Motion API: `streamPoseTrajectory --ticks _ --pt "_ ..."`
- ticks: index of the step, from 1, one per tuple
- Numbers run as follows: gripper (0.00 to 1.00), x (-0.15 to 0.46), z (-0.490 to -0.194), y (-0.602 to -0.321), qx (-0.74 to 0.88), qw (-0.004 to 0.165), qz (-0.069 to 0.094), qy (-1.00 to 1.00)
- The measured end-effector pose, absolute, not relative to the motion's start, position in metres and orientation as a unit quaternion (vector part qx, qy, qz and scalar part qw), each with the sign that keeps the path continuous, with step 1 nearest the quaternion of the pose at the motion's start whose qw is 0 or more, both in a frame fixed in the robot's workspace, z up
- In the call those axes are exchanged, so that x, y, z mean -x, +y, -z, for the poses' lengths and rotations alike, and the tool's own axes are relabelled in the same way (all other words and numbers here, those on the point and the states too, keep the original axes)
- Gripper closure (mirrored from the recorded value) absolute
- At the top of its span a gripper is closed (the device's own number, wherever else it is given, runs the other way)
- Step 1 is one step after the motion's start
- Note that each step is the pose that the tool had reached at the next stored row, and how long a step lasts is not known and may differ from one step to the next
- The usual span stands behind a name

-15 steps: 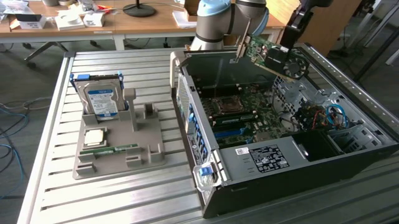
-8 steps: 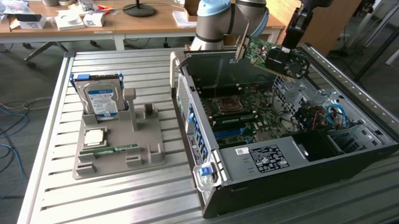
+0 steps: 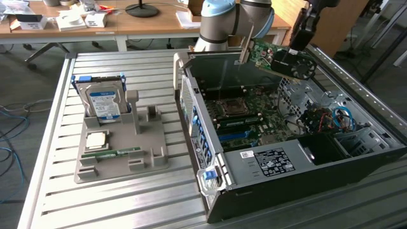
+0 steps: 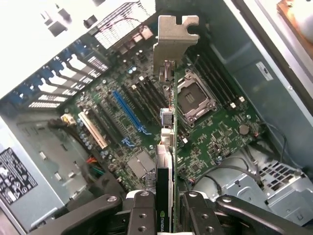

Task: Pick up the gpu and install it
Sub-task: 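Insert the gpu into the slot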

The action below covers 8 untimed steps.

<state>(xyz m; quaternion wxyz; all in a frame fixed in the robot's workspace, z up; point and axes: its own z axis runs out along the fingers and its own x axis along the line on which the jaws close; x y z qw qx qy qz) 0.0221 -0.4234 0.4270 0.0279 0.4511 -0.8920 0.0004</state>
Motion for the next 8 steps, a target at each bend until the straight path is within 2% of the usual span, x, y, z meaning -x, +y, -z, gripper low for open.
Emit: streamPoseTrajectory --ticks 8 --pt "0.74 -0.0221 -0.427 -0.4234 -0.497 0.029 -0.004 -0.867"
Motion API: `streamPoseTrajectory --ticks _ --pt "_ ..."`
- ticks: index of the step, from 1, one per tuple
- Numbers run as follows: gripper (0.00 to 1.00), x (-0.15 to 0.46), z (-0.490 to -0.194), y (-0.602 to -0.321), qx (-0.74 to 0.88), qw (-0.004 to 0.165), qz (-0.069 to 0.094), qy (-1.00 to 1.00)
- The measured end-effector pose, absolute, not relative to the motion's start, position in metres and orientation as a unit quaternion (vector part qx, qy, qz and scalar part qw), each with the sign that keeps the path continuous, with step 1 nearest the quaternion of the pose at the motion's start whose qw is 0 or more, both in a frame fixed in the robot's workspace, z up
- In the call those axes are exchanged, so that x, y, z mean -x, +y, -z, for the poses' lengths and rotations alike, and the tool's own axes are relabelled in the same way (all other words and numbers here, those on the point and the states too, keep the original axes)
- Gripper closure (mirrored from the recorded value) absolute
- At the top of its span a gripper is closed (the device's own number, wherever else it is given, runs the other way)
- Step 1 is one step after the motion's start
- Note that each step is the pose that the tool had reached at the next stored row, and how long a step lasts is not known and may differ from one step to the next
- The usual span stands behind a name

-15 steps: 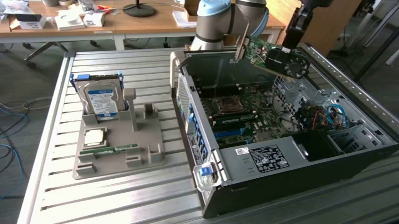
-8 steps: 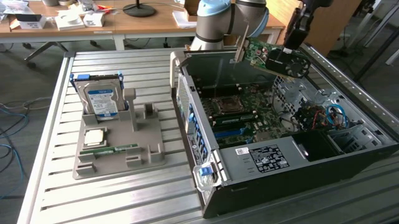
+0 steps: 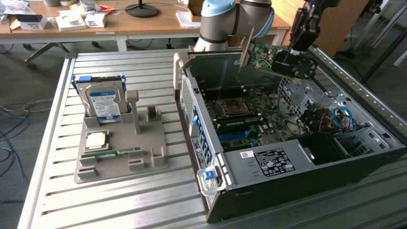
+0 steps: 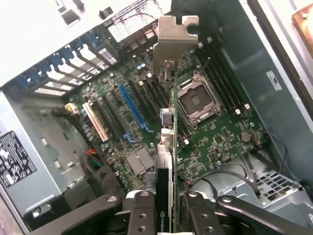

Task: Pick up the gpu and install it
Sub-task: 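Insert the gpu into the slot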

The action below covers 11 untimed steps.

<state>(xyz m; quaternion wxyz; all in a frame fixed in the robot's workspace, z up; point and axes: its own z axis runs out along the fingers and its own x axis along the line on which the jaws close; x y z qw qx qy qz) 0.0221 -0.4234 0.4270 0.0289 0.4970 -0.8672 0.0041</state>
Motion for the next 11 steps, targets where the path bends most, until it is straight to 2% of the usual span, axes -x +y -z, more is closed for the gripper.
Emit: streamPoseTrajectory --ticks 11 --pt "0.74 -0.0221 -0.427 -0.4234 -0.572 0.03 -0.009 -0.82"
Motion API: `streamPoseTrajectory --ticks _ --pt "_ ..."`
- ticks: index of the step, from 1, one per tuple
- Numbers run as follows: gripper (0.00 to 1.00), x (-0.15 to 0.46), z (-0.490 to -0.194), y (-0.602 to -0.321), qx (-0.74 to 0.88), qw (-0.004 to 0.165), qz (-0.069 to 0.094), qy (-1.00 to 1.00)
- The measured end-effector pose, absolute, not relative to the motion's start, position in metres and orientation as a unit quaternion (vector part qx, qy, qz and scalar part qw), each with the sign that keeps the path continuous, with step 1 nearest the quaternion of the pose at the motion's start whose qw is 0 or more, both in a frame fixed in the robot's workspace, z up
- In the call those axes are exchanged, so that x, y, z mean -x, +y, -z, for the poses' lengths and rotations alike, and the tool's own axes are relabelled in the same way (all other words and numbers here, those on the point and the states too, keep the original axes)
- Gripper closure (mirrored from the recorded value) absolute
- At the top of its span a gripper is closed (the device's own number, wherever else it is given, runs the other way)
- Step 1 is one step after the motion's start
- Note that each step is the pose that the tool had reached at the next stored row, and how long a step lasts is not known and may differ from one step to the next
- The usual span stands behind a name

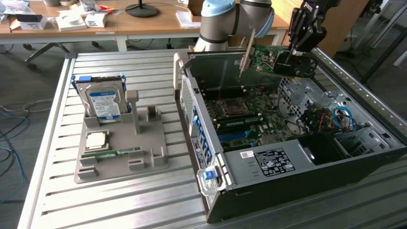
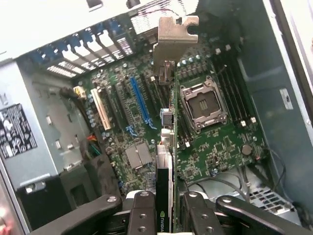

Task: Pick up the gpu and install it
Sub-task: 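Insert the gpu into the slot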

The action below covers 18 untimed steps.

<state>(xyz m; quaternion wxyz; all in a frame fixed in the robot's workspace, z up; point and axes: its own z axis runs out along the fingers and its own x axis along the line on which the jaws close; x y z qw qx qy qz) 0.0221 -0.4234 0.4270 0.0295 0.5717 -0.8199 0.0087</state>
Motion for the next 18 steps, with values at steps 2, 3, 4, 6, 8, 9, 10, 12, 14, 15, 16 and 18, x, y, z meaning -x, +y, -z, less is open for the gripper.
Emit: streamPoseTrajectory --ticks 2,3,4,6,8,9,10,12,14,15,16,18 --pt "0.74 -0.0221 -0.4269 -0.4234 -0.585 0.029 -0.009 -0.81" --pt "0.74 -0.0221 -0.427 -0.4234 -0.592 0.029 -0.01 -0.805" --pt "0.74 -0.0221 -0.427 -0.4234 -0.599 0.029 -0.01 -0.8" --pt "0.74 -0.0221 -0.427 -0.4234 -0.612 0.029 -0.011 -0.79" --pt "0.74 -0.0221 -0.427 -0.4234 -0.625 0.029 -0.011 -0.78" --pt "0.74 -0.022 -0.427 -0.4234 -0.631 0.029 -0.011 -0.775" --pt "0.74 -0.022 -0.427 -0.4234 -0.635 0.029 -0.012 -0.772" --pt "0.74 -0.0221 -0.427 -0.4234 -0.637 0.029 -0.012 -0.77" --pt "0.74 -0.022 -0.427 -0.4234 -0.638 0.029 -0.012 -0.769" --pt "0.74 -0.0218 -0.4269 -0.4234 -0.639 0.029 -0.012 -0.769" --pt "0.74 -0.0215 -0.4269 -0.4233 -0.639 0.028 -0.011 -0.768" --pt "0.74 -0.021 -0.4269 -0.4234 -0.642 0.025 -0.011 -0.766"
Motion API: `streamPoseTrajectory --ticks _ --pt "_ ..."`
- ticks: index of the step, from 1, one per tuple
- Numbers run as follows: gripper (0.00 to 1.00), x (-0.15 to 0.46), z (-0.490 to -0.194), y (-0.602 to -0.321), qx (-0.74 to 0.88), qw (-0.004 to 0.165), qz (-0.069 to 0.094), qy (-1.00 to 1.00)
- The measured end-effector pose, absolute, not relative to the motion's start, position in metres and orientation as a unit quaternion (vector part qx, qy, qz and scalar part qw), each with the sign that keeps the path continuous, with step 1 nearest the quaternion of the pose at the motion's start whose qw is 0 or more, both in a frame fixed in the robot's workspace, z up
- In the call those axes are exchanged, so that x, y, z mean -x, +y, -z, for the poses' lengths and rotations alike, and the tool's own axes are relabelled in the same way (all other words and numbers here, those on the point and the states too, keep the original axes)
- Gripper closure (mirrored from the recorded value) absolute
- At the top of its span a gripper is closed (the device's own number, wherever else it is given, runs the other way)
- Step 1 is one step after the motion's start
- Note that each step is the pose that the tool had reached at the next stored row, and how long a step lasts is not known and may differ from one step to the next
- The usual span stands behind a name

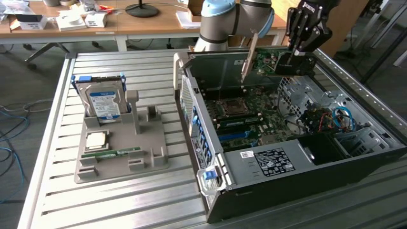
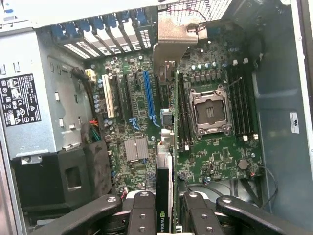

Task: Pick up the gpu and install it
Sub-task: 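Insert the gpu into the slot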

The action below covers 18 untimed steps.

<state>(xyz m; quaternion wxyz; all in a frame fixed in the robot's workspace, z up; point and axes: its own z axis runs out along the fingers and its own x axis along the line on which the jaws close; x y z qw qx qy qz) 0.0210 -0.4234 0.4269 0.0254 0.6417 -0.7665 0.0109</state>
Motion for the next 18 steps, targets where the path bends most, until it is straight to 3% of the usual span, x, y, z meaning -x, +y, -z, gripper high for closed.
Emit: streamPoseTrajectory --ticks 18 --pt "0.74 -0.0179 -0.4223 -0.4239 -0.647 0.015 -0.006 -0.762"
